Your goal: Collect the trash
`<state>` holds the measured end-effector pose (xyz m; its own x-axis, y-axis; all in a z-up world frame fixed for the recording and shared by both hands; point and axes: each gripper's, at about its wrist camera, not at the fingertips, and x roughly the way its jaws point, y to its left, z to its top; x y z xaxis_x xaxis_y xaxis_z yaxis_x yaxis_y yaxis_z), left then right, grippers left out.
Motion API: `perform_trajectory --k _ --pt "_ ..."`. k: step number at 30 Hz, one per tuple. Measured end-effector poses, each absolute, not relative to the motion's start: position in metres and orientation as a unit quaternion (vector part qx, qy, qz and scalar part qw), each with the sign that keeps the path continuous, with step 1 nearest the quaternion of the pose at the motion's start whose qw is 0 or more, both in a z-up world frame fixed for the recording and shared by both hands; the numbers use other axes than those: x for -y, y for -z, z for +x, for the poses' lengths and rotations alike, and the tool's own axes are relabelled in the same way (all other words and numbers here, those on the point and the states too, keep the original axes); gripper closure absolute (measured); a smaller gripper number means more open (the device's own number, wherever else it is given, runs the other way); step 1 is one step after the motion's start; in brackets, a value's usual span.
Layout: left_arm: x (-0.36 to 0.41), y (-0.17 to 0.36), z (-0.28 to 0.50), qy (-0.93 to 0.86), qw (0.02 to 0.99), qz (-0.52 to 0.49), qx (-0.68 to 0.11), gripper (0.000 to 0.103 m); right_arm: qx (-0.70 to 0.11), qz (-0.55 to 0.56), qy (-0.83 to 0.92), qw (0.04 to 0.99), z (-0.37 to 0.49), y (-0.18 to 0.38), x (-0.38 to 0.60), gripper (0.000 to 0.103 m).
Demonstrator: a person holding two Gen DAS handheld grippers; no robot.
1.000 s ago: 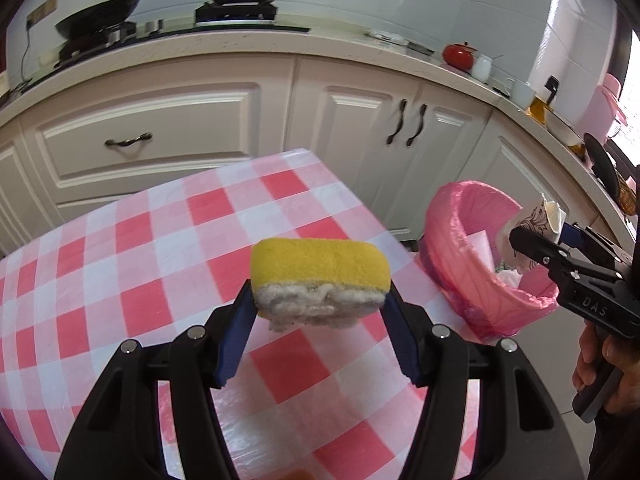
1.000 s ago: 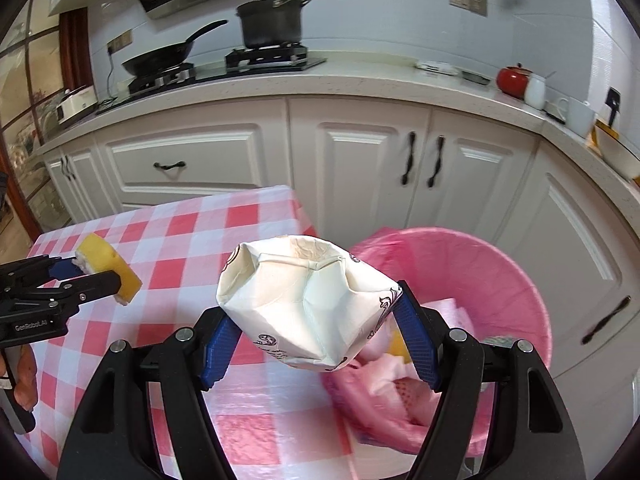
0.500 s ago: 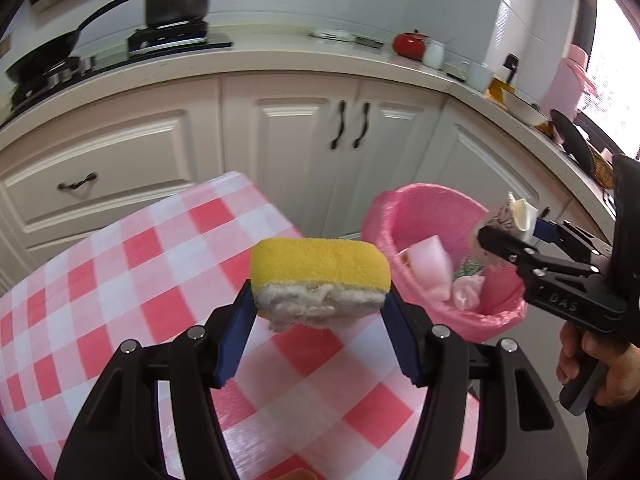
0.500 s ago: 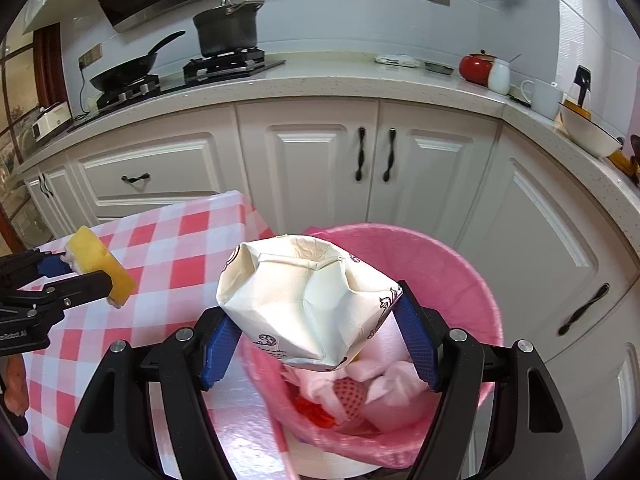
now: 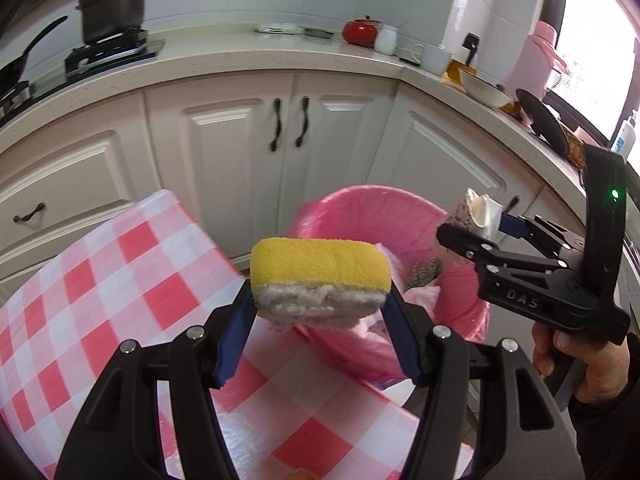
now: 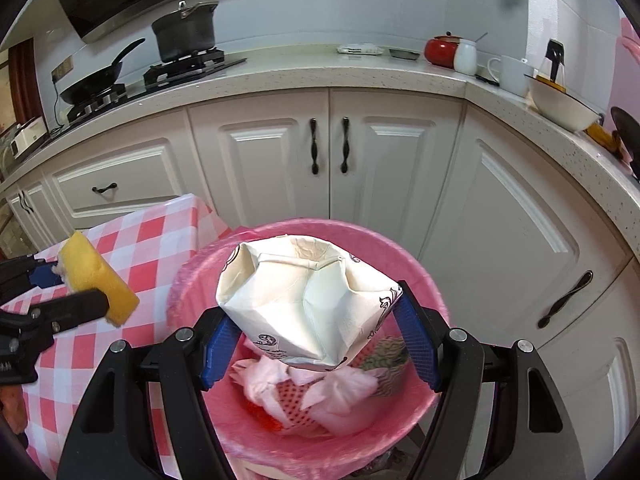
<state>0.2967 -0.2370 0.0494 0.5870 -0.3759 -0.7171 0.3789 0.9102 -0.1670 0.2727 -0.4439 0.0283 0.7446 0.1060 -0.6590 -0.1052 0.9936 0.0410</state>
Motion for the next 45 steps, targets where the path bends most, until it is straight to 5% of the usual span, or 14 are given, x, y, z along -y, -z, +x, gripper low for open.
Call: perform_trajectory --k 18,25,39,45 --pt "0.288 -0.031 0.309 0.24 0.874 0.014 -0.422 0.041 -0.361 0.013 -0.03 0.932 0.283 -0.021 0.477 0.033" --pt "0.287 -0.029 0.315 0.234 0.872 0.006 -0.429 0.025 -0.362 0.023 -0.026 0.931 0.28 -0.019 0.482 0.032" --pt "0.242 -0.033 0.276 0.219 0.882 -0.01 -0.416 0.025 -0.358 0.057 -0.016 0.932 0.225 -0.021 0.479 0.021" --pt "0.232 -0.029 0.245 0.235 0.88 -0.009 -0.413 0.017 -0.363 0.064 -0.005 0.929 0.19 -0.015 0.47 0.018"
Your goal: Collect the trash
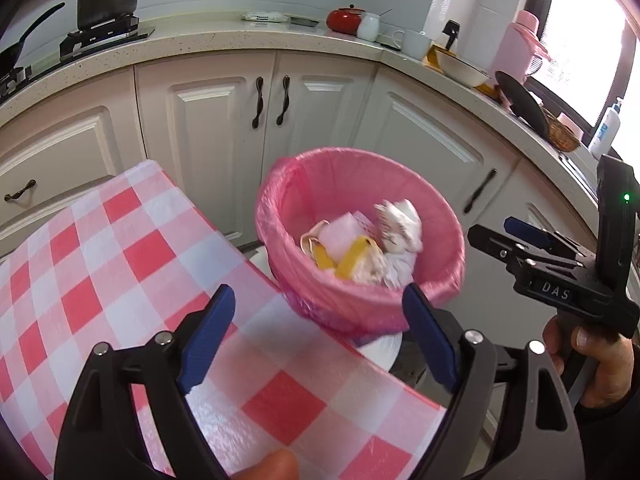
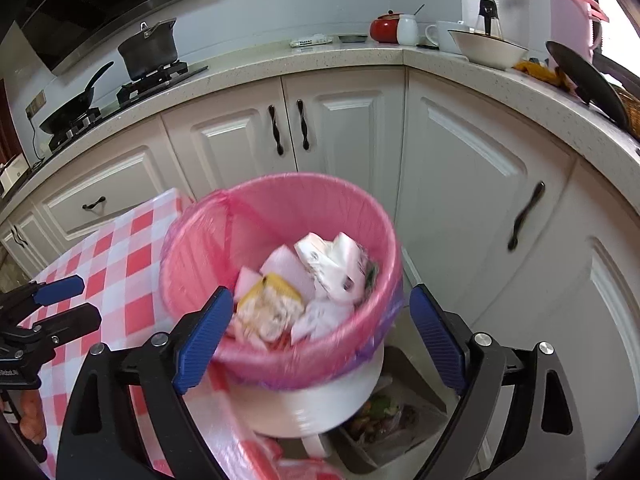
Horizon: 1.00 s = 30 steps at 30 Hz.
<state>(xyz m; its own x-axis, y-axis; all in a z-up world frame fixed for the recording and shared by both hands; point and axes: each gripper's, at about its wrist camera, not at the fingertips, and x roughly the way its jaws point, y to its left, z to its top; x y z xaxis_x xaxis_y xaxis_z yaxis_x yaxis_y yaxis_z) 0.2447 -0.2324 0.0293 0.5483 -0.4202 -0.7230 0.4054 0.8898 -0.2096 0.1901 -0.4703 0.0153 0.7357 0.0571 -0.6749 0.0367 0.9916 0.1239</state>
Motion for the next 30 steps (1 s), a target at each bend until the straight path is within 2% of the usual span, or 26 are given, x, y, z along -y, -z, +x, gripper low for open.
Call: perform_trajectory --k 2,30 --pt "0.232 -0.029 0.238 0.24 0.879 -0.01 -0.412 0.014 -0.365 0.065 -0.006 0.929 0.181 -0.015 0.467 0.018" --pt "0.237 -0.036 0.231 0.244 0.881 -0.004 -0.405 0.013 -0.367 0.073 -0.011 0.927 0.172 -0.017 0.465 0.018"
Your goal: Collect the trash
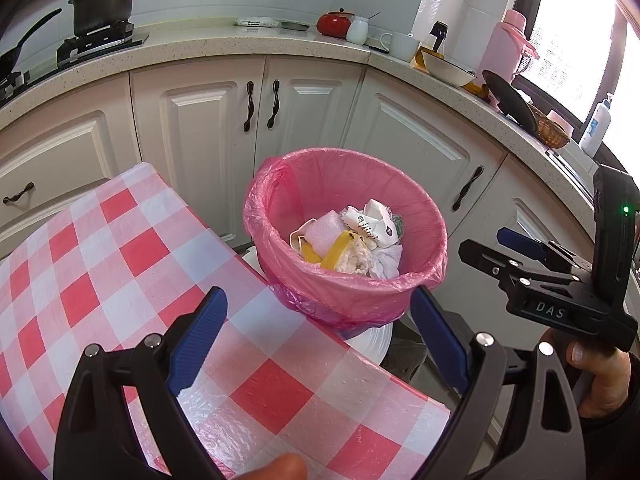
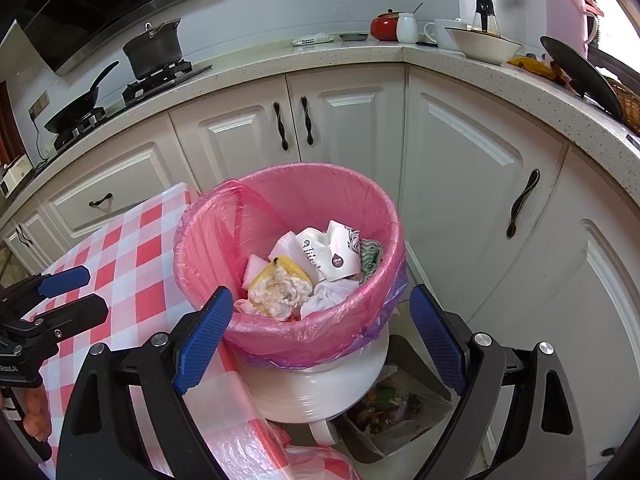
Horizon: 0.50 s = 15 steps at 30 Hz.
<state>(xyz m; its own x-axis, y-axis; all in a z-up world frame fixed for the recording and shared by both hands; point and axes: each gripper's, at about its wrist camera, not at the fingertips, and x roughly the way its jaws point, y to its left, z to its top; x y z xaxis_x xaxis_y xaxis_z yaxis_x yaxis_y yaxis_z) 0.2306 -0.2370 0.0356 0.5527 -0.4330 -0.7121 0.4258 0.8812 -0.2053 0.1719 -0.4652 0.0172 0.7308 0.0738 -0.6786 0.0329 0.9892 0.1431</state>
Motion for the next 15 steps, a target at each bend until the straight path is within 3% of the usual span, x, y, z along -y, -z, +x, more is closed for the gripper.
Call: perform_trajectory --k 15 --pt "0.2369 -0.0357 0.2296 0.243 0.882 -0.005 -0.404 0.013 -0.367 0.073 -0.011 0.927 0.1723 -0.0168 0.4646 0.018"
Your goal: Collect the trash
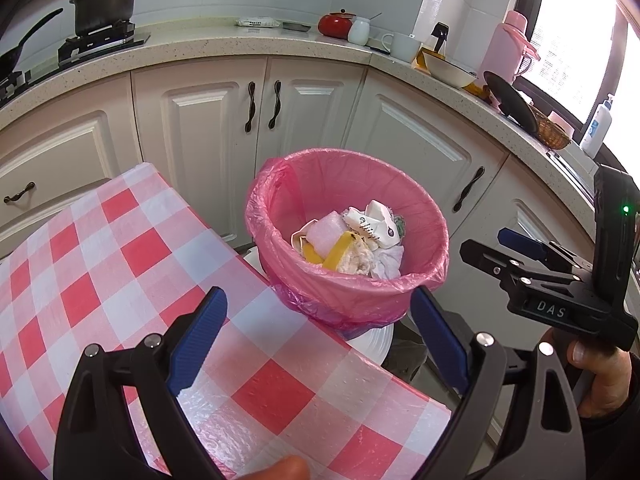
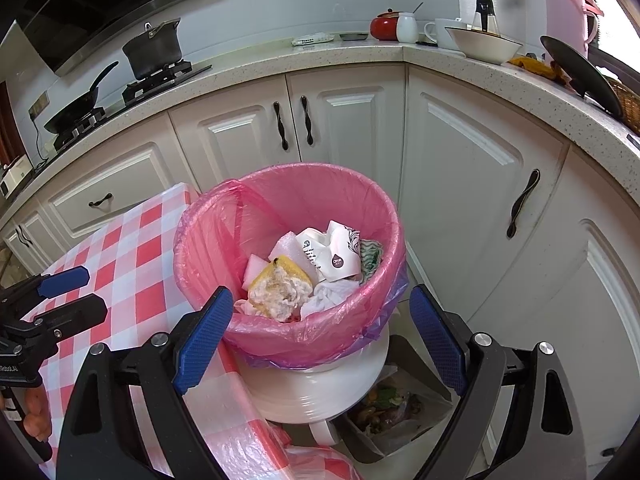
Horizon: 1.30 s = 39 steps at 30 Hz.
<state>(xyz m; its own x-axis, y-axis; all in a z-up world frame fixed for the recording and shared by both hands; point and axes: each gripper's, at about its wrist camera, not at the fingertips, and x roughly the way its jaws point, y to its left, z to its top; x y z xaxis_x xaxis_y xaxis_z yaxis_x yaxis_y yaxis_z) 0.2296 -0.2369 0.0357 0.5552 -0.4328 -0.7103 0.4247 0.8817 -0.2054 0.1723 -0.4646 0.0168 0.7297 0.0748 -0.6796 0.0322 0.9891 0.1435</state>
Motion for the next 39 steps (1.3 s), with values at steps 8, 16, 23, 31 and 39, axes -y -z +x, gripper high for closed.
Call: perform_trajectory --k 8,16,23,31,39 --pt "0.2371 -0.0355 0.2296 0.243 0.882 -0.005 -0.404 0.013 -0.368 0.074 -0.013 0.927 0.1731 -0.0163 0.465 0.018" --pt "0.2372 -0.0353 0.2295 0.243 0.882 -0.005 -0.404 0.013 -0.369 0.074 -0.013 0.926 0.1734 -0.0156 0.4649 0.018" --pt "0.2373 -0.0356 0.2295 0.243 0.882 -0.004 -0.404 0.013 -0.369 0.075 -0.014 0.926 0.1731 -0.0147 0.4649 0.018" --pt "0.2379 -0.0348 0.2287 0.245 0.881 -0.006 -0.404 0.013 -0.37 0.075 -0.014 0.926 0.1733 -0.0146 0.465 0.018" --pt "0.2405 -0.0356 0.2289 0.248 0.88 -0.001 -0.405 0.013 -0.371 0.077 -0.015 0.925 0.1732 -0.0138 0.4663 0.018"
